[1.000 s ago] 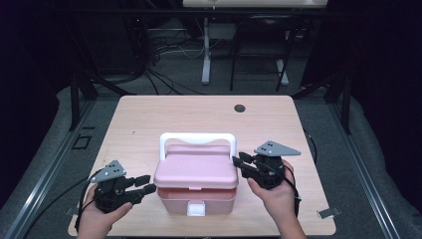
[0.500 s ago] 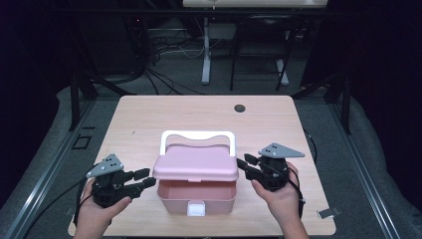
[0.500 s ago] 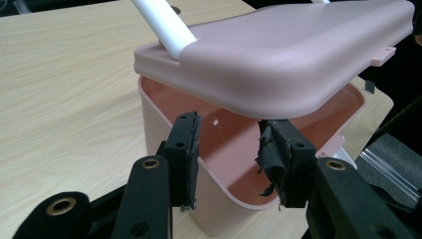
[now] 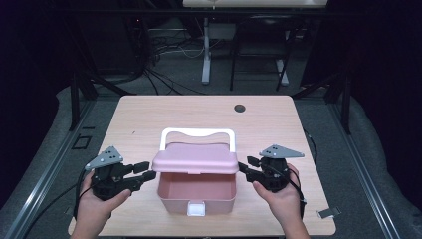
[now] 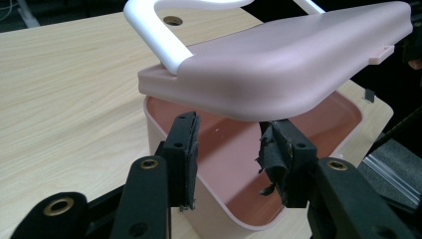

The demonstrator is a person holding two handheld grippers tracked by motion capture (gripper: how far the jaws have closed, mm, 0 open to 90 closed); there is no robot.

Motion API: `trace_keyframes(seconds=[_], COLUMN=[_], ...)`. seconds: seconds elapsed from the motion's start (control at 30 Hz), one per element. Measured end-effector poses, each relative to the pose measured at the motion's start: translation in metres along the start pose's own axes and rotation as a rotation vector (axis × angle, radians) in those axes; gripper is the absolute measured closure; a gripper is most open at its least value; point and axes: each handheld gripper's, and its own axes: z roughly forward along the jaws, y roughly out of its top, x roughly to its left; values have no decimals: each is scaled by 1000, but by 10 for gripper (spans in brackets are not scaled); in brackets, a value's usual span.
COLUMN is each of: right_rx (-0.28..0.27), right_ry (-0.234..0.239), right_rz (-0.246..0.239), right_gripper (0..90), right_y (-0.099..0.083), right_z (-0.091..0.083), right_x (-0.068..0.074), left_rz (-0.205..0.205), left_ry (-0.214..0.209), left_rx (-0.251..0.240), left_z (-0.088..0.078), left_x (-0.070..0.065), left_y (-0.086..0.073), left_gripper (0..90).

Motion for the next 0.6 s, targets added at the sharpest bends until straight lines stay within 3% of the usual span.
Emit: trace_keyframes(seconds=[0.17, 0.3, 0.6], right_rx=[15, 22, 55], right_ry=[7, -15, 7], right_rz=[-18, -67, -64], right_gripper=[565, 543, 461], right_y=[-2, -4, -8], right_z=[5, 10, 19], right_x=[2, 5, 6], left_rz=[4, 15, 23], left_ry=[-8, -8, 7], left_rx=[-5, 2, -8], left_z=[1, 3, 6], left_x=[-2, -4, -7], left_y=[4, 10, 19], left_gripper=[596, 599, 563])
